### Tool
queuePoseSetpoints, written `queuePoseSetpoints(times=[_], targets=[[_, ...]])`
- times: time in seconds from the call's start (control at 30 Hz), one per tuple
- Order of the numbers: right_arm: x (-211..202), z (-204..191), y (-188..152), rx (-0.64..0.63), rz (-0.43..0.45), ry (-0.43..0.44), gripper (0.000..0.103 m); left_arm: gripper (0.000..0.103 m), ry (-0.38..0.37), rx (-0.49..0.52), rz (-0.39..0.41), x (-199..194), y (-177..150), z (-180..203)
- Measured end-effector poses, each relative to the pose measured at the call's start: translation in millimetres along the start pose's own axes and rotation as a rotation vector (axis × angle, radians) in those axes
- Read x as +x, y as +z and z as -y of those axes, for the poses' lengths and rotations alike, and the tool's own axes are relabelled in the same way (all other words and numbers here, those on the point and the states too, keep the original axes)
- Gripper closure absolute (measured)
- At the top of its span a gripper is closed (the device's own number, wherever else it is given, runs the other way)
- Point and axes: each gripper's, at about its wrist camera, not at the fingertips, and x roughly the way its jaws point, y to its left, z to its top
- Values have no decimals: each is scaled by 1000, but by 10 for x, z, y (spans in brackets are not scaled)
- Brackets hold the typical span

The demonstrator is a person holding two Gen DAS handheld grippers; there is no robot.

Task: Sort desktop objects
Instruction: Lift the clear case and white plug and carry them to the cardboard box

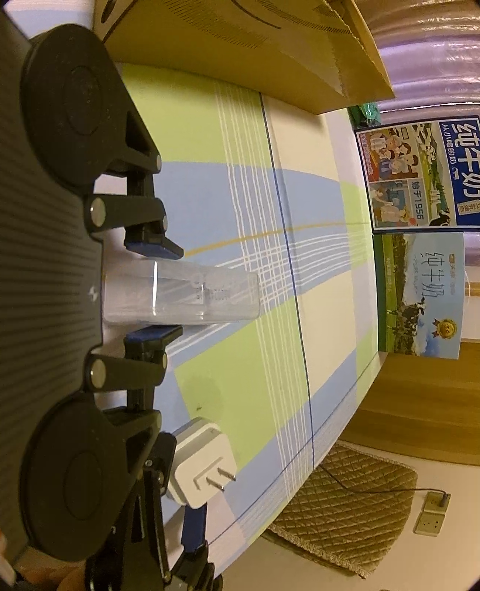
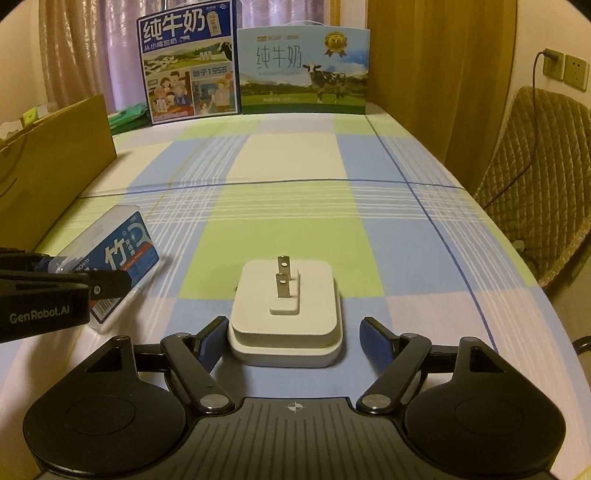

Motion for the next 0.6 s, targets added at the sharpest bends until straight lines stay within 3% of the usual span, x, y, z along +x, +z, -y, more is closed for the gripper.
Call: queuePoseSetpoints(times=[0.23, 0.33, 0.6], targets=[[33, -10, 27, 18, 2, -14, 31, 71, -9, 10, -20, 65, 75, 18], [36, -35, 27, 1, 8, -20, 41, 76, -10, 14, -25, 75, 83, 25], [-15, -29, 7, -8, 0, -22, 42, 77, -19, 15, -30, -37, 13, 40]])
